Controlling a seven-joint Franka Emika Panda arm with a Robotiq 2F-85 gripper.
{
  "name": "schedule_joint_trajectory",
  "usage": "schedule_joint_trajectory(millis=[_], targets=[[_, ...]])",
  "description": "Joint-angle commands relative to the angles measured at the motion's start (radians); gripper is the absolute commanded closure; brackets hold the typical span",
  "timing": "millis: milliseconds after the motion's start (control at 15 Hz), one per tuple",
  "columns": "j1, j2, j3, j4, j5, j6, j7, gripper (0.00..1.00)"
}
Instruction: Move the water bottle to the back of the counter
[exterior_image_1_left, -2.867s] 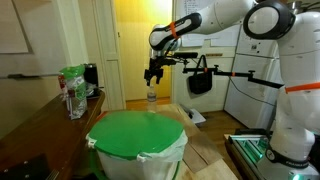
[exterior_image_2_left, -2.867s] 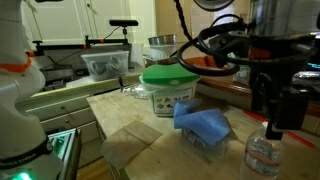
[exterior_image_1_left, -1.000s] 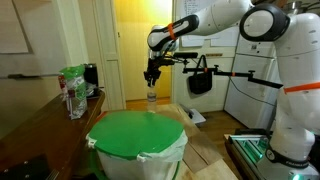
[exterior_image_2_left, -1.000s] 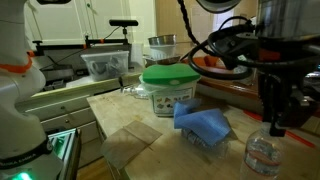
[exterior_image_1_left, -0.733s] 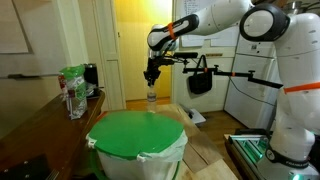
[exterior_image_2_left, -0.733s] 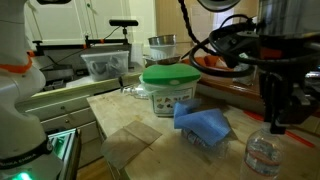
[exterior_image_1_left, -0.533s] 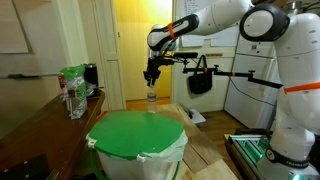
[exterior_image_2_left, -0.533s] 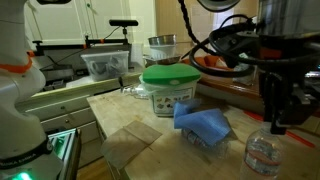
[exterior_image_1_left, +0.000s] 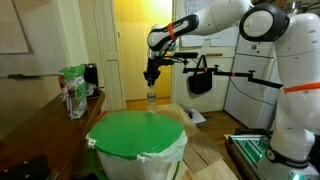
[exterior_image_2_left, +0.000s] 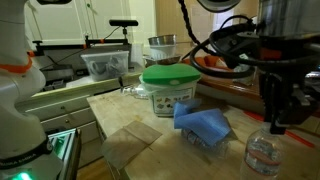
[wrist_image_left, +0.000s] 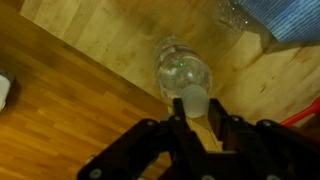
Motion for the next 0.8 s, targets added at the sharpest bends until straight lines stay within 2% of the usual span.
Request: schedule_joint_trajectory(millis=[0, 733], targets=[[-0.015, -0.001, 0.012, 0.005, 0.01, -0.011, -0.002, 0.93], [-0.009, -0.048, 0.022, -0.013, 0.006, -0.027, -0.038, 0.93]])
